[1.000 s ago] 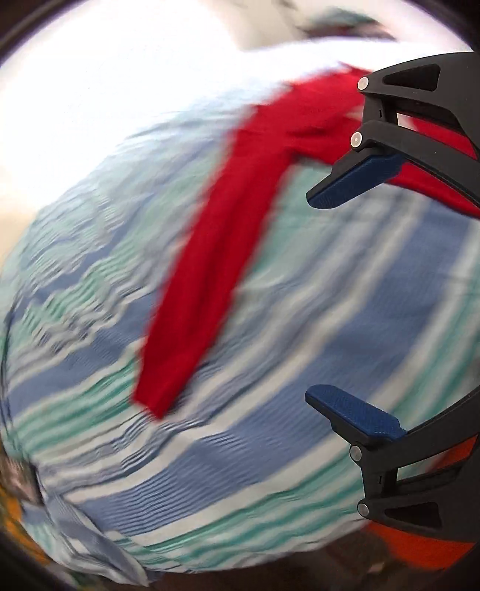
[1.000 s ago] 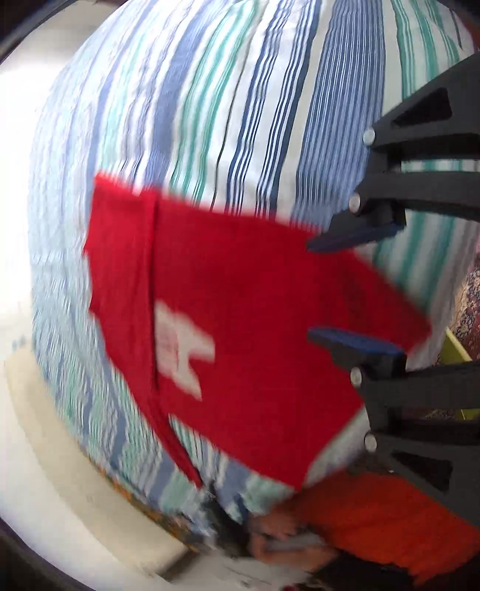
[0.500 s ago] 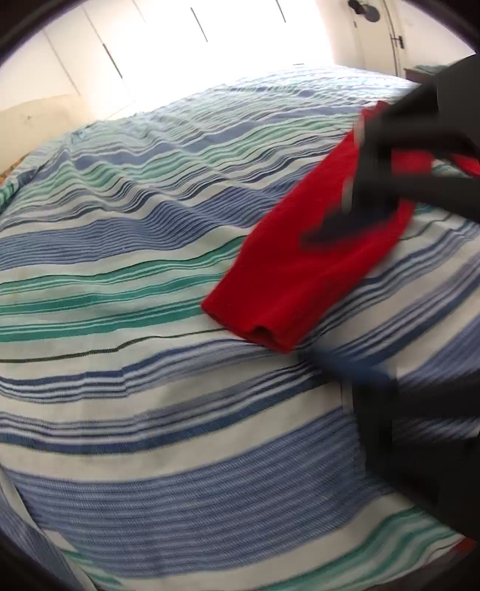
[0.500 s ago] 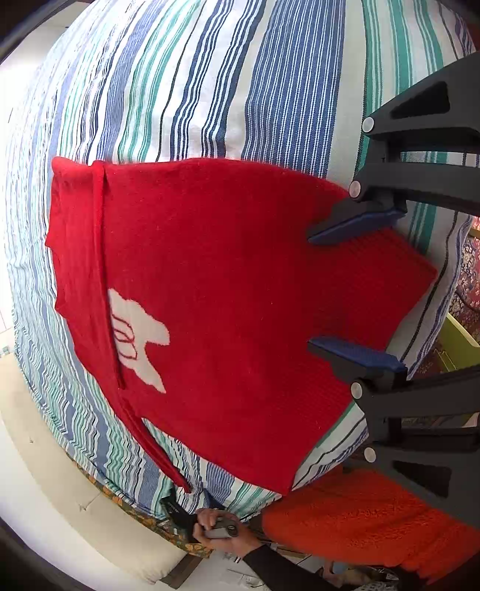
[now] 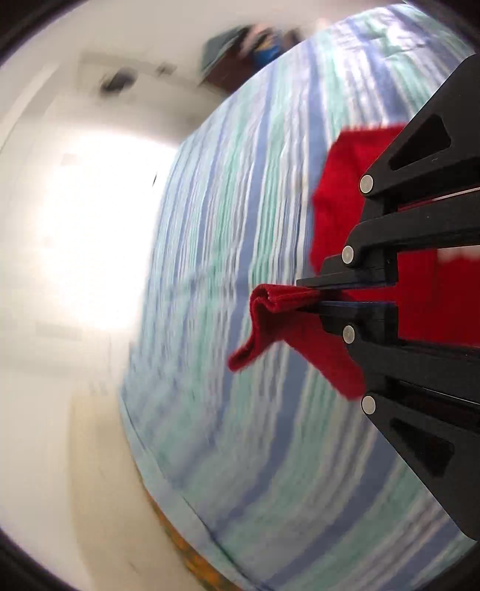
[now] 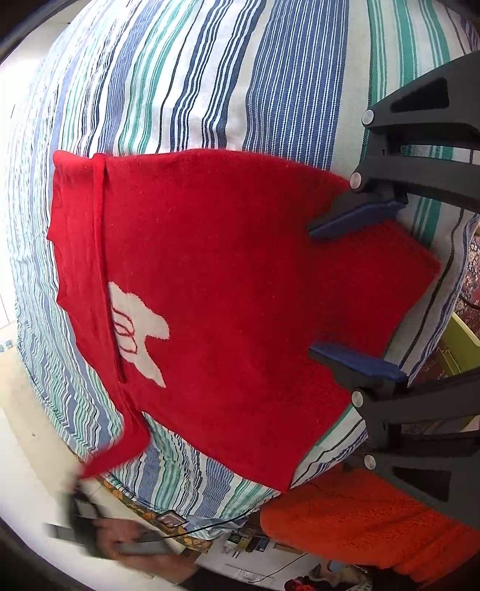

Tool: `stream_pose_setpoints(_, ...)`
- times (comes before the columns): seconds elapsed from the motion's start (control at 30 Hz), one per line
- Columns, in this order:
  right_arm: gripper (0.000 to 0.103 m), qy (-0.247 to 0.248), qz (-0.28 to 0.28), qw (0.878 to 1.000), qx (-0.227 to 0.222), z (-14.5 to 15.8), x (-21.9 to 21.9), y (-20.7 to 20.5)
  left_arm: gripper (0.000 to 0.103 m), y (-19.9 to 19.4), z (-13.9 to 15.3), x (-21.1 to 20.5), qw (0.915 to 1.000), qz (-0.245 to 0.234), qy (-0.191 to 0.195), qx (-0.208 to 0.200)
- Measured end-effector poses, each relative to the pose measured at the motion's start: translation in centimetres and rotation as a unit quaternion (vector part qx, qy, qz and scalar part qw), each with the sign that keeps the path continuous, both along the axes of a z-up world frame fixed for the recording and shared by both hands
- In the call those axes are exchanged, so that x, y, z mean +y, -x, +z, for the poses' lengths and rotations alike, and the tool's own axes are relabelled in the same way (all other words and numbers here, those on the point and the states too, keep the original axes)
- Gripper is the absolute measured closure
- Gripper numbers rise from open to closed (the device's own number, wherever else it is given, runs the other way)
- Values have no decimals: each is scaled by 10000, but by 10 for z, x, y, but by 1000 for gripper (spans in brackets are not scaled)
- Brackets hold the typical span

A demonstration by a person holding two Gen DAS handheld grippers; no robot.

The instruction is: Fold small clothes

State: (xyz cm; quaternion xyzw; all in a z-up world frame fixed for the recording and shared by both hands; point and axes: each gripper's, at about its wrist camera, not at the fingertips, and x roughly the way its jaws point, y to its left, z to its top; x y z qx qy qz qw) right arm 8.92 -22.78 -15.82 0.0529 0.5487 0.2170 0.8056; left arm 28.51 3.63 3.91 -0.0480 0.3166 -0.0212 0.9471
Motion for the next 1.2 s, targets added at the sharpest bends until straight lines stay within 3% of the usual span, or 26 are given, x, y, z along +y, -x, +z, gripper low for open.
stream_pose_setpoints(0.1, 44, -95, -32, 9999, -8, 1, -3, 1, 88, 1, -34, -103, 9937, -1010, -371, 321)
stream_pose_setpoints(0.13, 44, -127, -44, 9999, -5, 1, -3, 1, 72, 7, -52, -126, 9896, -1235, -501, 550)
stream_pose_setpoints(0.17, 44, -155, -55, 9999, -2, 1, -4, 1, 63, 16, -78, -150, 9828, -1463, -714, 877)
stream_pose_setpoints(0.27, 44, -204, -56, 9998, 23, 3, -6, 2, 60, 55, -130, -169, 9678, -1812, -1033, 1406)
stream_pose_setpoints(0.37, 44, -306, -106, 9994, 78, 7, -13, 4, 60, 84, -153, -116, 9651, -1645, -778, 1883)
stream_pose_setpoints(0.5, 44, -661, -383, 9967, 274, 18, -27, -2, 57, 108, -156, 1, 9735, -507, -87, 2230)
stream_pose_setpoints(0.6, 44, -1230, -607, 9899, 364, 33, -32, -31, 57, 113, -156, 61, 9744, 109, 24, 2247)
stream_pose_setpoints(0.7, 44, -1799, -1034, 9777, 317, 49, -34, -91, 56, 111, -155, 75, 9765, 223, -265, 2129)
stream_pose_setpoints(0.77, 44, -2096, -1362, 9675, 389, 48, -38, -132, 56, 87, -153, 75, 9786, 204, -489, 1986)
stream_pose_setpoints(0.83, 44, -1896, -1757, 9651, 430, 39, -42, -178, 56, 63, -154, 78, 9778, 280, -562, 1998)
stream_pose_setpoints(0.97, 44, -1367, -2107, 9653, 710, 14, -43, -234, 54, 19, -162, 73, 9767, 289, -673, 2016)
stream_pose_setpoints(1.03, 44, -1228, -2075, 9669, 832, 6, -39, -245, 41, 6, -169, 71, 9765, 169, -737, 2018)
stream_pose_setpoints(1.1, 44, -1024, -1924, 9706, 1018, -4, -31, -254, 39, -5, -181, 65, 9753, 152, -1003, 1960)
stream_pose_setpoints(1.13, 45, -899, -1861, 9729, 1040, -7, -28, -257, 45, -9, -185, 66, 9736, 253, -1115, 1975)
stream_pose_setpoints(1.17, 61, -816, -1761, 9757, 1020, -8, -26, -261, 56, -11, -187, 72, 9728, 362, -1063, 2025)
stream_pose_setpoints(1.2, 90, -630, -1585, 9810, 924, -4, -20, -263, 91, -14, -191, 81, 9731, 465, -773, 2118)
